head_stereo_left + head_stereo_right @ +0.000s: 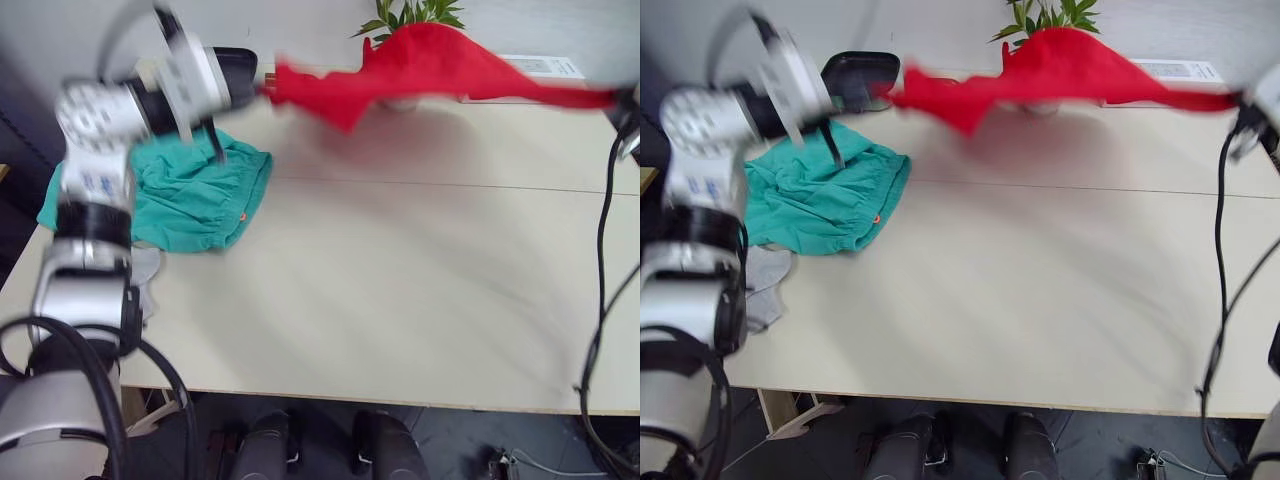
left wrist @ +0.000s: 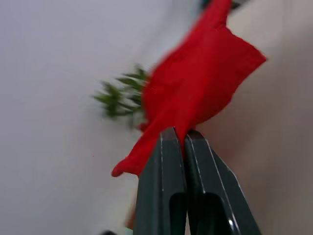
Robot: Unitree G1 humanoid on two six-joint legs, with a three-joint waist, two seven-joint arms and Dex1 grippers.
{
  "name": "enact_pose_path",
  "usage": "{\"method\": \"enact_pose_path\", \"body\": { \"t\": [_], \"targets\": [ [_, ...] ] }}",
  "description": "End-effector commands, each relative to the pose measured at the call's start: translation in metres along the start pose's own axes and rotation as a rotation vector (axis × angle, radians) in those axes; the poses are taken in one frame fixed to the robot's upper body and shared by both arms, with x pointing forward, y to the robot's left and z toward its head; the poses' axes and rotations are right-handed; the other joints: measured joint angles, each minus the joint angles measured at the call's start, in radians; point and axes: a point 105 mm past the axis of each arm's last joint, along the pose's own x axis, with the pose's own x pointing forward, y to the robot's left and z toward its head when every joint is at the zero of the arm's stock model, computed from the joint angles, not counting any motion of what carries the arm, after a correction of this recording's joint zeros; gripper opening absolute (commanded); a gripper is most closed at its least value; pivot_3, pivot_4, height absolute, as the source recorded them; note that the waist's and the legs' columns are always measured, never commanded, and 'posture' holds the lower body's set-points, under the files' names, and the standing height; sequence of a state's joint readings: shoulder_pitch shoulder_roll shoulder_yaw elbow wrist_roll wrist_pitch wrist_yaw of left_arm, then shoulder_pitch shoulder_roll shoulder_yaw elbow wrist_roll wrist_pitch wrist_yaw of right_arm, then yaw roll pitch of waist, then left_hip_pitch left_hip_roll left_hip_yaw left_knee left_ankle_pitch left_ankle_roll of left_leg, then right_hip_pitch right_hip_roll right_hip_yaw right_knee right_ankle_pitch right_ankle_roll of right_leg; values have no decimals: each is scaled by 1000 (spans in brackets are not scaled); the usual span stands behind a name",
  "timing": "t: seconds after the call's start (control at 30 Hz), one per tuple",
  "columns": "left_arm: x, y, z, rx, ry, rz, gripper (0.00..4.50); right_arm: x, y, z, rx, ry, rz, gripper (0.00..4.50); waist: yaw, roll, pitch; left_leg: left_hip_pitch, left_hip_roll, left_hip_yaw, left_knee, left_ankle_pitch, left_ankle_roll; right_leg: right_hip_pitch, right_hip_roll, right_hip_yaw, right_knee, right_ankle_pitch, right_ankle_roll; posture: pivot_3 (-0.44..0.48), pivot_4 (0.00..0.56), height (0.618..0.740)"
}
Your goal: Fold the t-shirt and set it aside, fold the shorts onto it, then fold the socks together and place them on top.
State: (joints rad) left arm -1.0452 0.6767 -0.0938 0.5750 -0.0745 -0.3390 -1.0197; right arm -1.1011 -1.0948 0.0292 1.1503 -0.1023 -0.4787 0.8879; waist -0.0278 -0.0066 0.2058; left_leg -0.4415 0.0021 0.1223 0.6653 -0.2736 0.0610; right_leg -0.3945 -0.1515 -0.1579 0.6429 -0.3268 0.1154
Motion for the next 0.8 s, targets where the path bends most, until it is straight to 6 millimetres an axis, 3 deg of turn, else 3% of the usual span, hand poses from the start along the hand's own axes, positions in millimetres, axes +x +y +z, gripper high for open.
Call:
{"method": "enact_pose_path", "body": {
  "t": [0.03,0.17,0.23,0.43,0.67,0.8],
  "targets": [
    [-9,-39,18,-90,80,-164,13,-22,28,-22,-32,49,179,0,0,1,1,0,0,0,1,1,1,1,0,0,0,1,2,0,150,740],
    [-14,-92,17,-356,196,-261,13,-40,84,-57,93,144,388,0,2,2,2,5,1,-1,2,9,1,5,0,3,2,3,4,0,150,740],
    [-16,-115,18,-445,238,-309,13,-53,108,-72,100,210,471,0,4,3,2,15,1,-2,0,11,0,13,0,6,1,3,3,0,150,740],
    [-31,-162,20,-628,333,-455,13,-89,147,-91,136,322,590,0,20,4,1,32,3,-4,-3,7,-5,29,1,16,-4,2,2,0,150,740],
    [-47,-187,18,-685,375,-561,13,-114,180,-93,189,339,671,0,28,4,1,37,11,-3,-3,3,-11,35,4,21,-12,0,-2,0,150,740],
    [-35,-163,9,-696,334,-457,13,-108,174,-87,216,304,620,0,31,4,1,37,11,-3,-3,2,-10,36,4,22,-13,0,-2,0,150,740]
  ]
}}
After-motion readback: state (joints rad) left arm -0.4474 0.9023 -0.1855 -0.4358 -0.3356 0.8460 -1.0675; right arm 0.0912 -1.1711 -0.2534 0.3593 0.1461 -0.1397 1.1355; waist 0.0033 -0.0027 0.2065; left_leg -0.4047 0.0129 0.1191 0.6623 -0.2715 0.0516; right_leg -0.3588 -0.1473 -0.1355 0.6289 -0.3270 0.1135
